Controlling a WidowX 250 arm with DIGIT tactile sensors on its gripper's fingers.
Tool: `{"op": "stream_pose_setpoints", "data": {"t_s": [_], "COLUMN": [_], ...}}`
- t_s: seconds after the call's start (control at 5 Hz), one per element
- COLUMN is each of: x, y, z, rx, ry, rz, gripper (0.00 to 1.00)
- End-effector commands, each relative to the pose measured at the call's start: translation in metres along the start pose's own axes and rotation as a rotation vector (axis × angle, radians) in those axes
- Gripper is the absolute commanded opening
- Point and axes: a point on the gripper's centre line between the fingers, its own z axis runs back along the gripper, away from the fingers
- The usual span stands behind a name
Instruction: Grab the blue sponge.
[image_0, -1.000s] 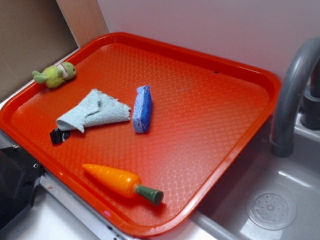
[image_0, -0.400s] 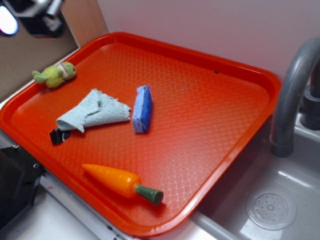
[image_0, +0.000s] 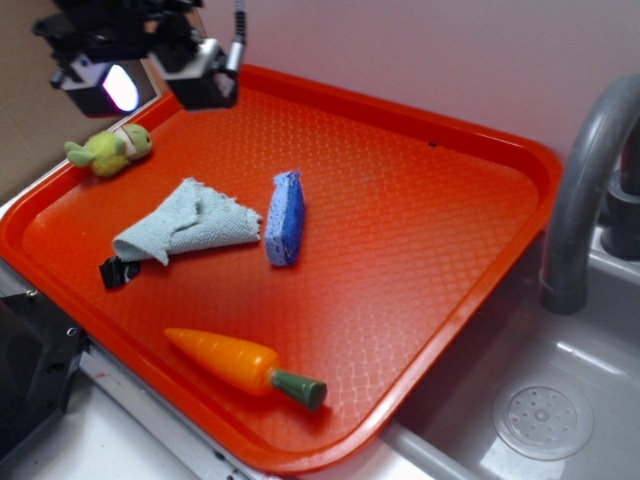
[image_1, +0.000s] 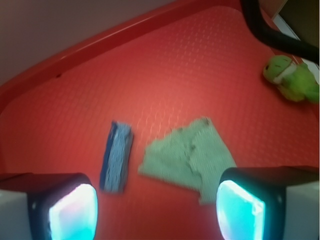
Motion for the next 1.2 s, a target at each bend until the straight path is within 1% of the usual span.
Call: {"op": "stream_pose_setpoints", "data": {"t_s": [0.0, 0.2, 0.4, 0.6, 0.8, 1.0], "x": [0.006, -0.001, -0.005, -0.005, -0.011, -0.015], "y": [-0.026, -0.034, -0.037, -0.038, -0.038, -0.033], "z": [-0.041, -0.061, -0.079, -0.088, -0.096, -0.098], "rx": [0.011, 0.016, 0.035, 0.031, 0.065, 0.065], "ry": [0.010, 0.038, 0.048, 0.082, 0.066, 0.061], "rz": [-0.009, -0.034, -0.054, -0.033, -0.060, -0.054], "gripper": [1.00, 1.00, 1.00, 1.00, 0.91, 0.00]}}
